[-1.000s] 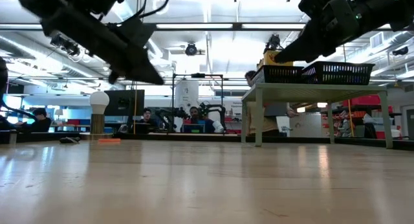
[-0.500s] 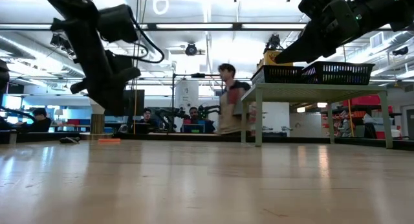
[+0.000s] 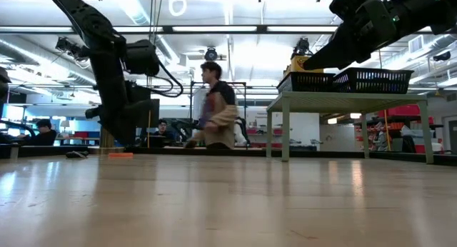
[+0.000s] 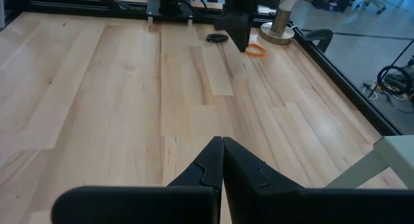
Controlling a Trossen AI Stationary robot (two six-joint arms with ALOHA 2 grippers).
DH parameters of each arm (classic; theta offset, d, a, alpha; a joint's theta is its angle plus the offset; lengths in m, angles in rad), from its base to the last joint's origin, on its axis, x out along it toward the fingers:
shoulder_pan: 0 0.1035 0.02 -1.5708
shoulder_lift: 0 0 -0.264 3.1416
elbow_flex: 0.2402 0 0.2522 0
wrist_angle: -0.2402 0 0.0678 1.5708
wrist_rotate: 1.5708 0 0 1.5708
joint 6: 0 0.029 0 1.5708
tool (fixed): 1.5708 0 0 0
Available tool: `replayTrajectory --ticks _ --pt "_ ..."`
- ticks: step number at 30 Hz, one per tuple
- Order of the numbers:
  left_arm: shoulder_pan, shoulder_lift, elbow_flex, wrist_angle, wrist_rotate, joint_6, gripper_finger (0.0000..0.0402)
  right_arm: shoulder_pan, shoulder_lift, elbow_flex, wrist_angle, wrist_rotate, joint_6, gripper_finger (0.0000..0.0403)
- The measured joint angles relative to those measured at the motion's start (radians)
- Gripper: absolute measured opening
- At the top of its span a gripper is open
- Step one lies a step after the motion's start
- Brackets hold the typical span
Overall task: Pick & Place Office Desk Supplies
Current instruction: Put the orange rubber band into the top right black bin on the shelf
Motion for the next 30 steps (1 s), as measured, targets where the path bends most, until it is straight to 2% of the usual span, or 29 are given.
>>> replayTrajectory --ticks 12,17,30 --pt "0.081 0.132 0.003 0.049 0.043 0.146 0.0130 0.000 0.000 0.000 0.000 0.000 0.002 0.0013" --pt "0.096 0.140 0.003 0.054 0.052 0.169 0.0123 0.000 0.000 0.000 0.001 0.000 0.002 0.0013" --pt "0.093 0.127 0.020 0.031 0.093 0.207 0.0013 0.000 0.000 0.000 0.001 0.000 0.002 0.0013"
